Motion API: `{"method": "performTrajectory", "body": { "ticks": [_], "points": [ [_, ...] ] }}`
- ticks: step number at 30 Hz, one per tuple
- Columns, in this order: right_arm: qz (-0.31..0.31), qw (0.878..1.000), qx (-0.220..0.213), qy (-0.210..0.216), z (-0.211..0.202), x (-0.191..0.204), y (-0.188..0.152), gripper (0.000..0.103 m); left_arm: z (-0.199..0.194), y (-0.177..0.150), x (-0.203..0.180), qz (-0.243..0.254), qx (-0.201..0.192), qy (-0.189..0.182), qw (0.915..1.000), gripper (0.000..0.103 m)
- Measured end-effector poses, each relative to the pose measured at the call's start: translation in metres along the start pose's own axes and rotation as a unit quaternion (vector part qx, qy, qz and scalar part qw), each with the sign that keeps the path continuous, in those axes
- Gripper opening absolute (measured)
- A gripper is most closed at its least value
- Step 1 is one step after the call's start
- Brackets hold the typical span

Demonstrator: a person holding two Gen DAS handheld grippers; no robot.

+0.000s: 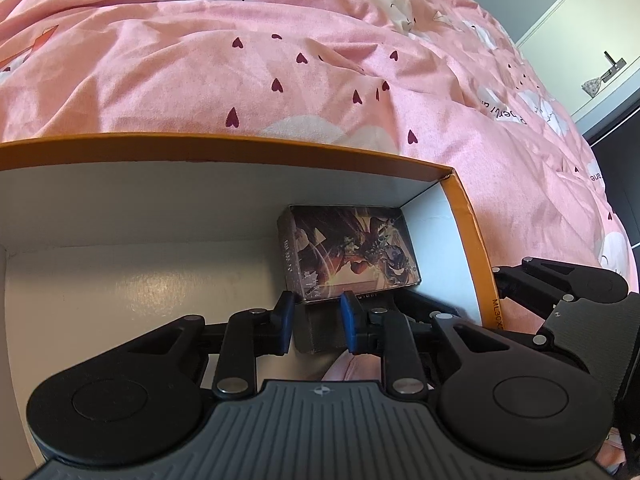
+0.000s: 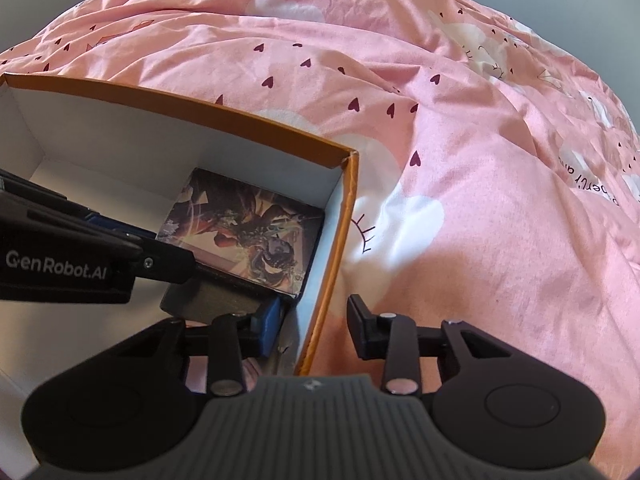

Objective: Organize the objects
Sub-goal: 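Withdraw both grippers from the box back toward the item pile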

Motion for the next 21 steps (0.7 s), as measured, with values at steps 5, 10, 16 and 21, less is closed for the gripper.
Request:
{"method": "performTrajectory", "body": {
  "ticks": [5, 10, 16, 21],
  "points": [
    [-0.003, 1.0, -0.005, 0.005, -0.011, 0.001, -0.002, 0.039, -0.009, -0.003, -0.002, -0.001, -0.006, 0.002, 1.0, 0.028],
    [-0.002, 1.0, -0.017, 0.009, -0.033, 0.003, -0.008, 0.039, -0.039, -0.009, -0.013, 0.022, -0.03, 0.014, 0.9992, 0.028],
    [0.032, 0.998, -0.056, 0.028, -0.085, 0.003, -0.025, 0.039, -0.094, -0.031, -0.031, 0.063, -0.063, 0.02, 0.9959, 0.028],
    [0.073, 0.993, -0.079, 0.056, -0.129, 0.008, -0.056, 0.039, -0.134, -0.065, -0.042, 0.08, -0.078, 0.017, 0.9936, 0.028]
  ]
}}
Point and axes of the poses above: each gripper's, at about its wrist camera, not at the fingertips, and z roughly the way its jaws point, x to its left, y to its top, the point moved 3 cm from there along z, roughly the way its jaws point, and after that the axes turned 11 degrees about z, right-handed, at the moved point
